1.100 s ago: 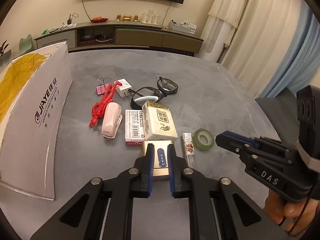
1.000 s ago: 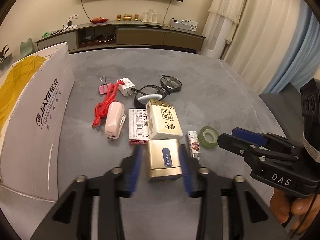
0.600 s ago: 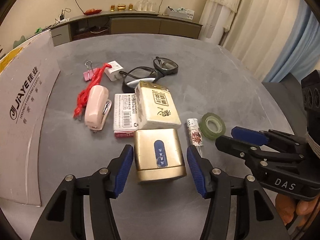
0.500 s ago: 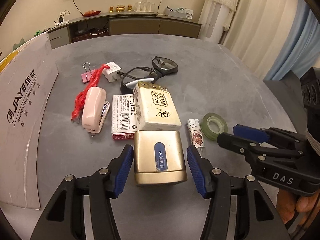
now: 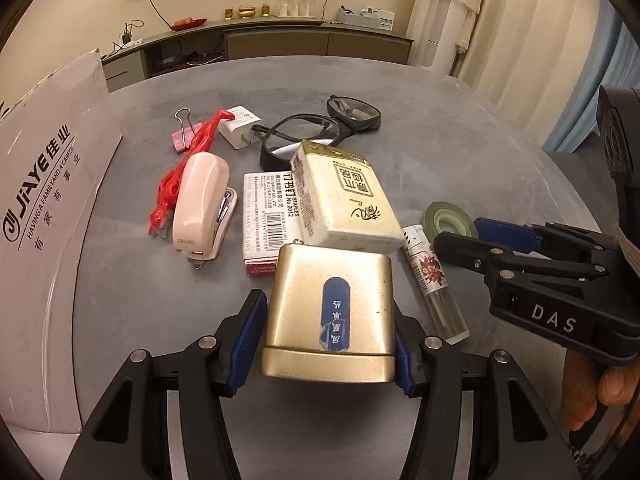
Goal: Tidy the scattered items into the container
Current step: 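Carry the gold box and tape roll over the yellow-lined box with both grippers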
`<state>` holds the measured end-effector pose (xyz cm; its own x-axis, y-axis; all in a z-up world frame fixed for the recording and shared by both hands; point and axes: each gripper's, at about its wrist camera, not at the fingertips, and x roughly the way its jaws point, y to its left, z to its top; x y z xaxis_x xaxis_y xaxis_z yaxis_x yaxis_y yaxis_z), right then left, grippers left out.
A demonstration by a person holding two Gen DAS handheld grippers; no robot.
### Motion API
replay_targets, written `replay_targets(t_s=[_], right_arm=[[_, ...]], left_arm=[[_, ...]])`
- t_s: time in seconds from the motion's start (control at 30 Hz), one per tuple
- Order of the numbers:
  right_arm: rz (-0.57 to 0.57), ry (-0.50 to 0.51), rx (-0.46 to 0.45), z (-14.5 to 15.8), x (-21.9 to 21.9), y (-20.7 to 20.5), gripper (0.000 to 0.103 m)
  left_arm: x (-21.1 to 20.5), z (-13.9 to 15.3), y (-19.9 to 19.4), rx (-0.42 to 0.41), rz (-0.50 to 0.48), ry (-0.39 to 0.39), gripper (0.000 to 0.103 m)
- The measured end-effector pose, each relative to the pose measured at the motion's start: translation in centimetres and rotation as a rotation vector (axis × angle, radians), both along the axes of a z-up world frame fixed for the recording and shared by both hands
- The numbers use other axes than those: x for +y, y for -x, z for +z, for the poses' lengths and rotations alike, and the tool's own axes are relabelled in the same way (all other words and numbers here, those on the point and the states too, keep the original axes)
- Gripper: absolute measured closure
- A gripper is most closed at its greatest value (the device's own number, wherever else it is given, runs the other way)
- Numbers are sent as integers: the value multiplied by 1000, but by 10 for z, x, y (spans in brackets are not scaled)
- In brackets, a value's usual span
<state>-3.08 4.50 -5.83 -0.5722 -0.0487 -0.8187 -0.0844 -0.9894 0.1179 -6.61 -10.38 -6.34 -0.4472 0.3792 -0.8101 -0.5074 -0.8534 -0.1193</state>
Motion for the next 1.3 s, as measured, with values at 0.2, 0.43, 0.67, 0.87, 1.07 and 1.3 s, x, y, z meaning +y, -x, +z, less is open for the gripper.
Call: replay_targets(t_s=[0.2, 0.43, 0.67, 0.87, 1.07, 1.3], right_arm=[[-4, -21, 10, -1, -2, 2, 53], [-15, 29, 10, 2, 2, 2, 54], [-16, 99, 49, 19, -2, -1, 55], [19, 113, 77, 34, -24, -3, 54], [47, 113, 112, 53, -50, -6, 54], [79, 110, 162, 76, -80, -11, 54]], left_arm=[[-3, -1, -3, 19, -31, 9, 52], [-20, 4, -1, 14, -10, -30, 53], [-31, 22, 2, 33, 15, -79, 53], [-41, 45, 1, 69, 25, -127, 53], [-63, 68, 3, 97, 56, -174, 53], [-94, 97, 2, 140, 87, -237, 53]])
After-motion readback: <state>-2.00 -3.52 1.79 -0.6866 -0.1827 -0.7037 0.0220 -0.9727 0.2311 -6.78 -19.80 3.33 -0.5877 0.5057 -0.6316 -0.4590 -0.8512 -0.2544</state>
